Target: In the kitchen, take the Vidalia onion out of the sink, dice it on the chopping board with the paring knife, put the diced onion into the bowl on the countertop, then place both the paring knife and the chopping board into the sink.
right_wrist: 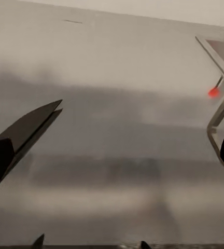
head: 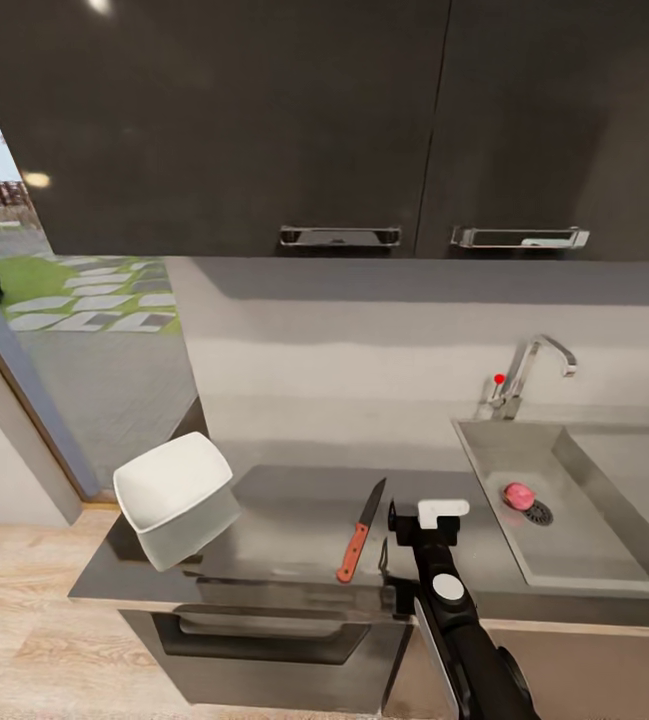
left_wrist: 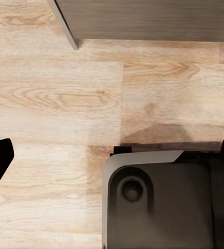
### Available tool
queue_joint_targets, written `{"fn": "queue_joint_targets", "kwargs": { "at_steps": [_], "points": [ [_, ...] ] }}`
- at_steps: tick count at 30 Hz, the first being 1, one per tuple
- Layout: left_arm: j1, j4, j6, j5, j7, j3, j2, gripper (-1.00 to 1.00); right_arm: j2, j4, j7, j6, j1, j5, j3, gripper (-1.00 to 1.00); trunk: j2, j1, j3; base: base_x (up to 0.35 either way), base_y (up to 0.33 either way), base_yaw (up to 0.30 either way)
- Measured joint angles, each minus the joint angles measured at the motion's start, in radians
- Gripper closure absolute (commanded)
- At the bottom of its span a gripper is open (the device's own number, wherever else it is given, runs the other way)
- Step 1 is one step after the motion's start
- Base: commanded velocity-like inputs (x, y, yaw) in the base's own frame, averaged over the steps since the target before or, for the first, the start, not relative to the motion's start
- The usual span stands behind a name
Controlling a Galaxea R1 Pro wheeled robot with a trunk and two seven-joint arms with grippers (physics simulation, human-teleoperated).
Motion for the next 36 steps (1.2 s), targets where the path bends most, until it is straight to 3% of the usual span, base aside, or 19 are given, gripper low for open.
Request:
{"fn": "queue_joint_targets", "kwargs": {
  "at_steps": [36],
  "points": [
    [0.000,0.000,0.000,0.000,0.000,0.000,0.000,-1.00,0.000,0.008,-0.001,0.000,0.000,0.000,0.000,-1.00,0.000,0.000,-0.058,0.000,0.008,0.000]
  ]
}}
